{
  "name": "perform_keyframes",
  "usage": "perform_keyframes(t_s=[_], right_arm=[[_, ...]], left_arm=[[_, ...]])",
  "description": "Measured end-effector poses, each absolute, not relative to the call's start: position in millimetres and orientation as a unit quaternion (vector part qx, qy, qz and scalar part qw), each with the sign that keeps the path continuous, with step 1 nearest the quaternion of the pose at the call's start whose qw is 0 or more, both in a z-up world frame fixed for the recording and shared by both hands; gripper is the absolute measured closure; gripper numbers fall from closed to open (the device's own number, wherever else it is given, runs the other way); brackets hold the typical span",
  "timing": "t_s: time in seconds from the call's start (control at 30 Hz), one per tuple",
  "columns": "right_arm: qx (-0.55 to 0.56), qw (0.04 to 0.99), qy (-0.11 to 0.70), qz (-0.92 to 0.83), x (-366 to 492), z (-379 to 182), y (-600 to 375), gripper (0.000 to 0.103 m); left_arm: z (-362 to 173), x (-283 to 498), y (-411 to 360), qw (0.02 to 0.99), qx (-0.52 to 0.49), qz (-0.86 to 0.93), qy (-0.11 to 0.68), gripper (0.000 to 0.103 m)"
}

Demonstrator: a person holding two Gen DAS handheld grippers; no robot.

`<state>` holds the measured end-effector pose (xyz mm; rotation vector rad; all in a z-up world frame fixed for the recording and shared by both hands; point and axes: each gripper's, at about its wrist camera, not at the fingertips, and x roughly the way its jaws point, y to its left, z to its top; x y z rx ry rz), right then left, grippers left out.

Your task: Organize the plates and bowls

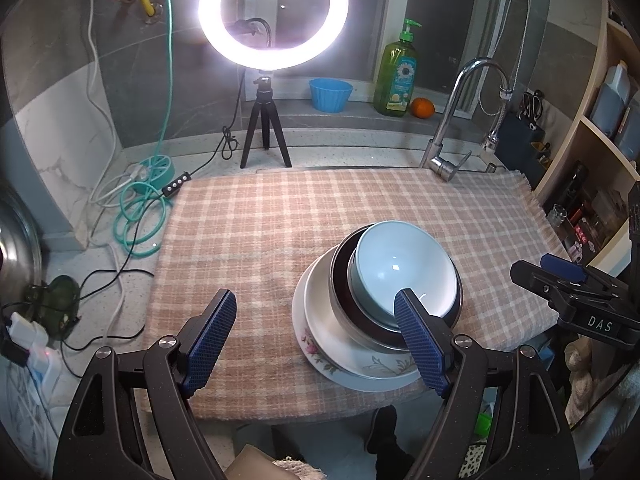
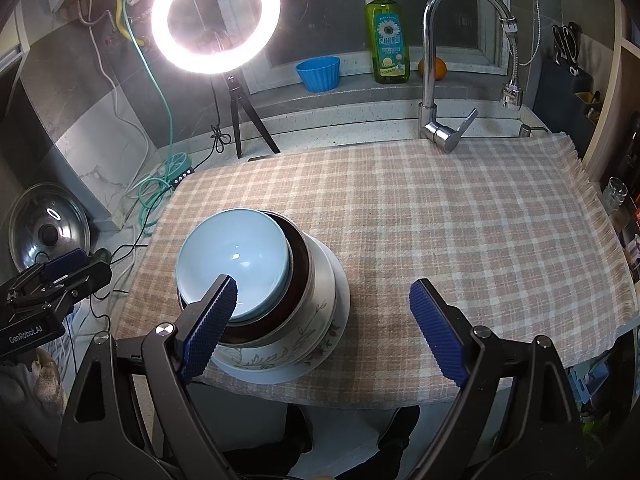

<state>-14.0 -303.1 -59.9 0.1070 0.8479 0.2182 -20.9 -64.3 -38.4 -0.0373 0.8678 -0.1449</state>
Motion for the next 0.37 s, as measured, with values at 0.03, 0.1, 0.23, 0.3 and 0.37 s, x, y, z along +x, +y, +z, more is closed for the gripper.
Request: perform_keyframes(t_s=[0.03,0.1,0.23,0.3,0.37], right_arm=[[0.052,0.904,0.411,0.106,-14.3,-61.7,-302.2,0.013],[0.052,0.904,0.411,0.106,-14.0,-61.9,-302.1,0.013],[0.053,0.903,0.413,0.107,-13.6,-62.9,-302.0,0.013],[0.055,0.902,0.415,0.107,-13.6,-65.1,-301.4,0.013],[0.058,0.900,0.418,0.108,-14.3,-68.7,-300.3,0.013]], left_arm=[[-38.4,-20.8,-64.5,0.905,-0.018,-0.070,0.420,0.022],[-38.6,-20.5,-64.4,0.905,-0.018,-0.070,0.420,0.022],[-39.3,-19.2,-63.7,0.904,-0.017,-0.070,0.421,0.022],[-39.8,-18.7,-63.9,0.904,-0.016,-0.070,0.421,0.022],[-40.6,-17.0,-63.4,0.903,-0.018,-0.070,0.423,0.022]])
